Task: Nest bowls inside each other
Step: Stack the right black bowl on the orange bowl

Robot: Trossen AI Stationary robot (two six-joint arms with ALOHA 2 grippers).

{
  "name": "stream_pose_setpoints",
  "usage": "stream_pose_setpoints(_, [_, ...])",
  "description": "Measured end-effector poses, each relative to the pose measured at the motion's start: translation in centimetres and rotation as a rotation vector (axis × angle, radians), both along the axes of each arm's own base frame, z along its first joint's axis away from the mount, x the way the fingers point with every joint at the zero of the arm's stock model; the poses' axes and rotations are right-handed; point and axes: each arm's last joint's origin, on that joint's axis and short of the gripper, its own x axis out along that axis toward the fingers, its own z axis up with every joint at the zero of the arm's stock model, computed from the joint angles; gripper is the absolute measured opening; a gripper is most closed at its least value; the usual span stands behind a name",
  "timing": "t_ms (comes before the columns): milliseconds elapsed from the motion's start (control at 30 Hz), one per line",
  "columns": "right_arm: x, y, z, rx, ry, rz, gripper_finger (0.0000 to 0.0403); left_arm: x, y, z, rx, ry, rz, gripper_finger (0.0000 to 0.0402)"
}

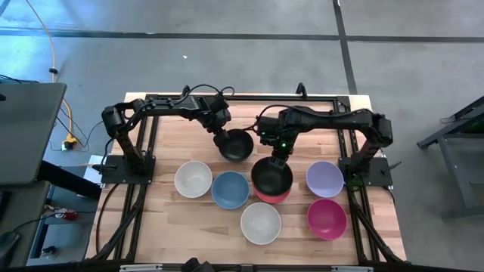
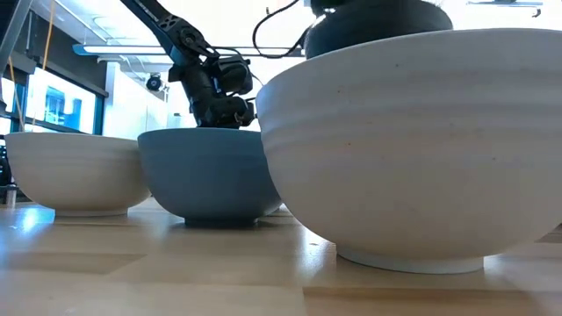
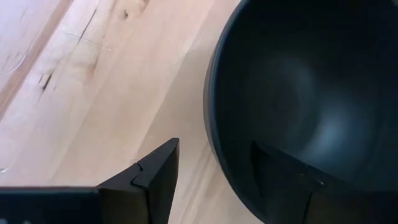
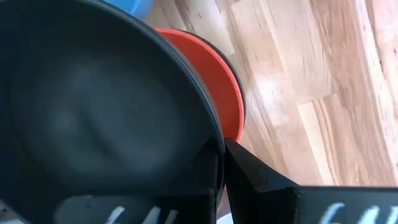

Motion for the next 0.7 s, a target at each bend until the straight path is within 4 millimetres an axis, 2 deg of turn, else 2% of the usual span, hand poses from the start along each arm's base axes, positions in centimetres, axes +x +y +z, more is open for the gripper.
stream_pose_setpoints(233, [0.8,-0.2,-1.5,-0.036,0.06,-0.011,0.0,0.0,0.0,0.0,0.003,0.0,-0.007,0.0188])
stream_pose_setpoints(700, [1.0,0.1,-1.9,-0.065,0.082,-0.031,0.0,0.0,0.0,0.0,0.002,0.001,-0.007,0.0188])
